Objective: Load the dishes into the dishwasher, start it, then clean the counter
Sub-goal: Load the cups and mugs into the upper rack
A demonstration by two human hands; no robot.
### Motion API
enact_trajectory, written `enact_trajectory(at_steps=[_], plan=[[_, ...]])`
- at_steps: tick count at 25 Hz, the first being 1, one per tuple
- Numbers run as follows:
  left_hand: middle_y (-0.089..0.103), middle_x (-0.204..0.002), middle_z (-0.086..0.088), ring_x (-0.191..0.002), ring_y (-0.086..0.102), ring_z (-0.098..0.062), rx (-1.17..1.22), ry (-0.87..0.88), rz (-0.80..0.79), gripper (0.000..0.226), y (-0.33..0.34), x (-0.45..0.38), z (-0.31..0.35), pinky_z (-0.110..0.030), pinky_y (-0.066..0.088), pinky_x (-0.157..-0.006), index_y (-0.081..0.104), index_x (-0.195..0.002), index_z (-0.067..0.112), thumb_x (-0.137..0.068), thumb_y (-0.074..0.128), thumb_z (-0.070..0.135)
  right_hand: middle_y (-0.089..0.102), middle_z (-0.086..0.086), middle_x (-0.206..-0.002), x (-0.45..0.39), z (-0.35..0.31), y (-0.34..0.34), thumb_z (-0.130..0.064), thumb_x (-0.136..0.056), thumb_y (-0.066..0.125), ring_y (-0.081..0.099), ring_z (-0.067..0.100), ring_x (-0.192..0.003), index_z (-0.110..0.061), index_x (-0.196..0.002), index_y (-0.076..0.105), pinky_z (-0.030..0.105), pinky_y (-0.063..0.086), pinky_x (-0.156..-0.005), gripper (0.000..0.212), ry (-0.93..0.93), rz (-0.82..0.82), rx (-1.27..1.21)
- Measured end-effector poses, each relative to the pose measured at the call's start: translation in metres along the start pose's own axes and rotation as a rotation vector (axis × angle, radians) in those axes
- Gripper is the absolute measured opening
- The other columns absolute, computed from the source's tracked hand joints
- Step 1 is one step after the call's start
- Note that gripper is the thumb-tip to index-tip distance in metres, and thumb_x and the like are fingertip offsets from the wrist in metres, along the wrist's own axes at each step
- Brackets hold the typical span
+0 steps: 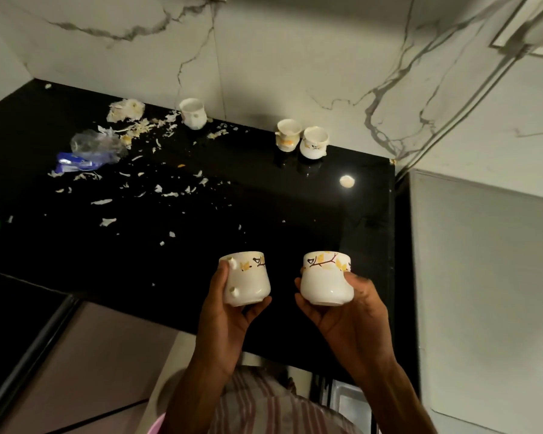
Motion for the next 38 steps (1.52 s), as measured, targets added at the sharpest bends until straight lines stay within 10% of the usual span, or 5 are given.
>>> enact_trajectory(at_steps=[4, 21, 27, 38], plan=[[0.067, -0.116, -0.011, -0.094, 0.069, -0.024, -0.018, -0.017, -0.042, 0.102, 0.001, 0.013, -0.02, -0.031, 0.058, -0.063, 0.054, -0.131, 0.018, -0.046, 0.085, 0.065, 0.058, 0.027, -0.127, 0.018, -0.002, -0.008, -0.031, -0.06, 0.086, 0.06, 0.042, -0.111, 0.0, -0.132, 0.051, 0.048, 0.055, -0.088, 0.086, 0.0, -0.078, 0.003], [0.072, -0.106, -0.007, -0.091, 0.07, -0.024, -0.174, -0.237, -0.205, 0.093, -0.016, 0.043, -0.037, -0.032, 0.058, -0.061, 0.061, -0.115, 0.026, -0.032, 0.092, 0.056, 0.059, 0.019, -0.13, 0.09, 0.039, -0.031, -0.028, -0.084, 0.059, 0.061, 0.037, -0.11, -0.023, -0.134, 0.052, 0.041, 0.057, -0.077, 0.05, -0.199, 0.134, 0.081], [0.071, -0.109, -0.01, -0.095, 0.067, -0.025, -0.251, -0.349, -0.243, 0.039, -0.009, 0.062, -0.055, -0.031, 0.058, -0.063, 0.061, -0.115, 0.021, -0.078, 0.063, 0.034, 0.056, 0.02, -0.133, 0.132, 0.062, -0.062, -0.021, -0.068, 0.076, 0.062, 0.034, -0.11, -0.022, -0.134, 0.053, 0.04, 0.057, -0.078, 0.07, -0.245, 0.241, -0.02], [0.074, -0.101, -0.005, -0.102, 0.065, -0.026, -0.263, -0.405, -0.243, 0.036, 0.003, 0.117, -0.103, -0.03, 0.058, -0.063, 0.062, -0.109, 0.022, -0.075, 0.057, 0.032, 0.063, 0.013, -0.121, 0.2, 0.056, -0.103, -0.016, -0.072, 0.07, 0.065, 0.034, -0.098, -0.025, -0.133, 0.052, 0.034, 0.056, -0.067, 0.063, -0.351, 0.299, -0.026]])
Point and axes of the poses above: each hand's wrist, its own x-axis away from the middle knuckle, its own y-axis out of the palm, z = x × y, the point moved 9 cm from there along -x, towards the middle knuckle
